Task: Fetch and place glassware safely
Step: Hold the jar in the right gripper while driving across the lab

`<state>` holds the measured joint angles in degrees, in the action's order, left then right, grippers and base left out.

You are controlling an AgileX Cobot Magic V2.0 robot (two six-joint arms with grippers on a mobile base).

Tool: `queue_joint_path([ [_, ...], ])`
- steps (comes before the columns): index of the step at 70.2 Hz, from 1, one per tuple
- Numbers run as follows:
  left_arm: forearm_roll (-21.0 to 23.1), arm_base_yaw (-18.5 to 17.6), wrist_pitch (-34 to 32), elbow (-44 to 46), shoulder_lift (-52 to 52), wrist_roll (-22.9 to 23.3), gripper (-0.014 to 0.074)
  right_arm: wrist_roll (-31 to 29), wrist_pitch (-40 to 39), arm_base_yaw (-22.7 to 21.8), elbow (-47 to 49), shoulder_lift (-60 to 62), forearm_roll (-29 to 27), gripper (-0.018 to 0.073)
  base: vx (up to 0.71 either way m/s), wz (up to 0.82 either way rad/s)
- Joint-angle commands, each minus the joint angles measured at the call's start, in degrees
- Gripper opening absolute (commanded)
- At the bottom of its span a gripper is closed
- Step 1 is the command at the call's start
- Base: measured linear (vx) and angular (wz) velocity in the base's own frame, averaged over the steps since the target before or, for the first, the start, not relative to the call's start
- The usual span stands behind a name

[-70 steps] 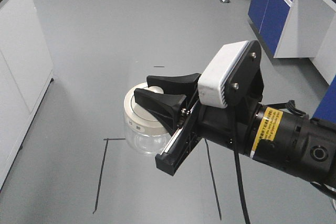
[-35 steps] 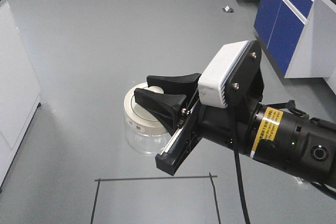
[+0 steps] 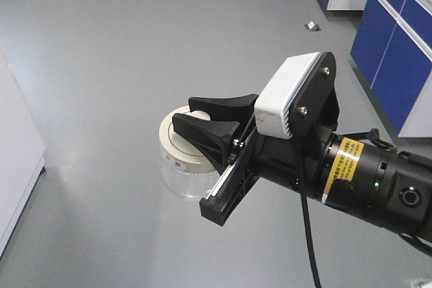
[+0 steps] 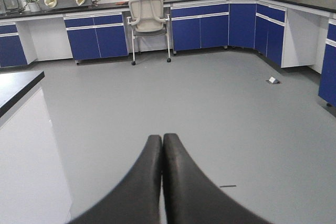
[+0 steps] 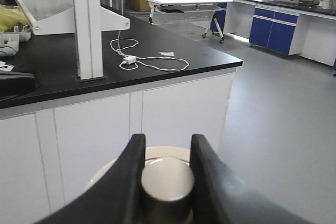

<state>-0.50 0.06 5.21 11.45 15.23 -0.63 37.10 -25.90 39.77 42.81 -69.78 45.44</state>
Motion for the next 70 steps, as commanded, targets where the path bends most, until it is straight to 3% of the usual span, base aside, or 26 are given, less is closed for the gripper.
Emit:
queue_joint_path([
  [1, 0.5, -0.4, -4.1, 1.8, 0.5, 0.2, -0.0007, -0.1, -4.8, -0.1, 1.8, 1.8, -1.4, -0.0003, 0.53, 0.02],
  [70, 0.5, -0.4, -4.1, 1.8, 0.5, 0.2, -0.0007, -0.1, -4.8, -0.1, 1.8, 1.8, -1.4, -0.0003, 0.59, -0.02],
])
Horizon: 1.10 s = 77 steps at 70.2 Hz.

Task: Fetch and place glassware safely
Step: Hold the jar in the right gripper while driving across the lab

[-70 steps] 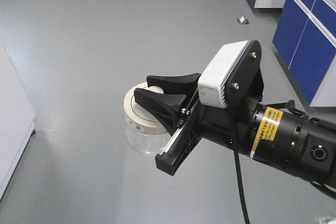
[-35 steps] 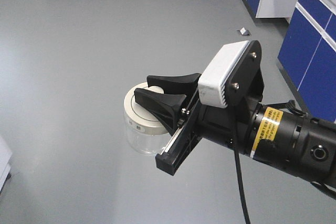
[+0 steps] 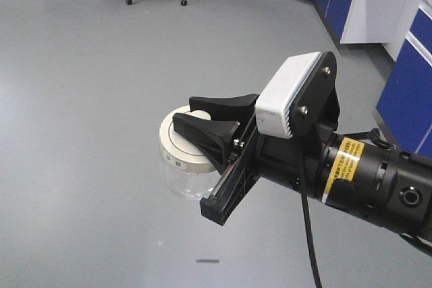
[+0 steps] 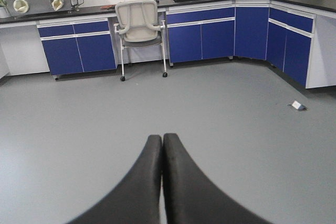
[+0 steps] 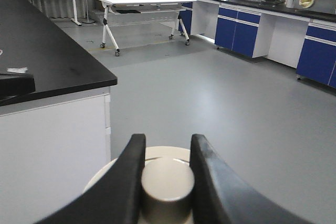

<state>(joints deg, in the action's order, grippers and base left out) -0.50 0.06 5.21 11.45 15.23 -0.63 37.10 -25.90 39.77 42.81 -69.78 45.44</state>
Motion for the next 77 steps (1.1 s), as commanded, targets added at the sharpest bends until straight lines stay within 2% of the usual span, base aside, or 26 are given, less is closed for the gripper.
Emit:
queue_joint_path([
  [1, 0.5, -0.4, -4.1, 1.8, 0.5, 0.2, -0.0007, -0.1, -4.8, -0.1, 1.8, 1.8, -1.4, -0.0003, 0.64, 0.02],
  [77, 0.5, -0.4, -4.1, 1.8, 0.5, 0.2, -0.0007, -0.1, -4.8, -0.1, 1.8, 1.8, -1.4, -0.0003, 0.64, -0.03],
])
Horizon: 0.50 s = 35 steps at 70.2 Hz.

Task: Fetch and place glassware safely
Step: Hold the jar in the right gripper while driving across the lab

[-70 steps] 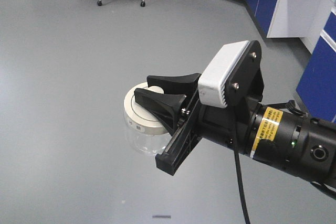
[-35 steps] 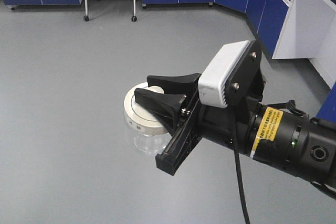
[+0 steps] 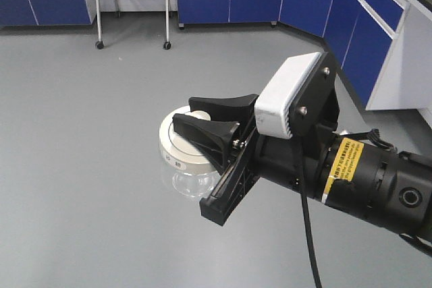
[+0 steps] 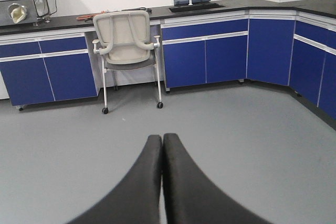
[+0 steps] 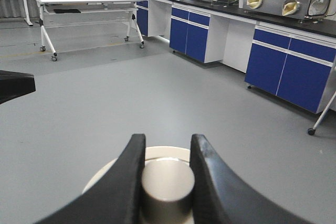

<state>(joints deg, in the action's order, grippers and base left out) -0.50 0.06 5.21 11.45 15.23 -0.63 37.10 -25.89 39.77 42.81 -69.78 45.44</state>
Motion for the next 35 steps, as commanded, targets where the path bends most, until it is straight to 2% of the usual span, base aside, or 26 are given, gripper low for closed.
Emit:
queue_joint_path([
  [1, 0.5, -0.4, -4.1, 1.8, 0.5, 0.2, -0.0007, -0.1, -4.8, -0.1, 1.8, 1.8, -1.4, -0.0003, 0.64, 0.03],
  [35, 0.5, -0.4, -4.1, 1.8, 0.5, 0.2, -0.0007, -0.1, -4.8, -0.1, 1.8, 1.8, -1.4, -0.0003, 0.65, 0.05],
])
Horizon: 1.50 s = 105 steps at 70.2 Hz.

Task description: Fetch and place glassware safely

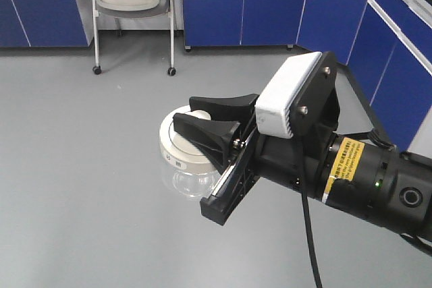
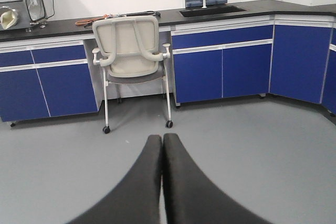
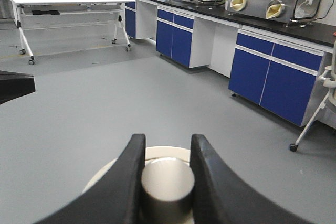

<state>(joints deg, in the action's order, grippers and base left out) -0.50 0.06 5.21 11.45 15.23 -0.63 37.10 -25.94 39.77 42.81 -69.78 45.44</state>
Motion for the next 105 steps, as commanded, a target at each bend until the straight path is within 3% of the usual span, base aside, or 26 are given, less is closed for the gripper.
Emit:
queue_joint_path([
  [1, 0.5, -0.4, -4.1, 1.8, 0.5, 0.2, -0.0007, -0.1, -4.8, -0.1, 1.8, 1.8, -1.4, -0.0003, 0.64, 0.03],
  [76, 0.5, -0.4, -4.1, 1.8, 0.5, 0.2, -0.0007, -0.1, -4.8, -0.1, 1.8, 1.7, -1.4, -0.0003, 0.56, -0.04],
  [105, 0.5, -0.4, -4.1, 1.8, 0.5, 0.2, -0.0007, -0.1, -4.8, -0.1, 1.8, 1.7, -1.4, -0.0003, 0.37, -0.36],
])
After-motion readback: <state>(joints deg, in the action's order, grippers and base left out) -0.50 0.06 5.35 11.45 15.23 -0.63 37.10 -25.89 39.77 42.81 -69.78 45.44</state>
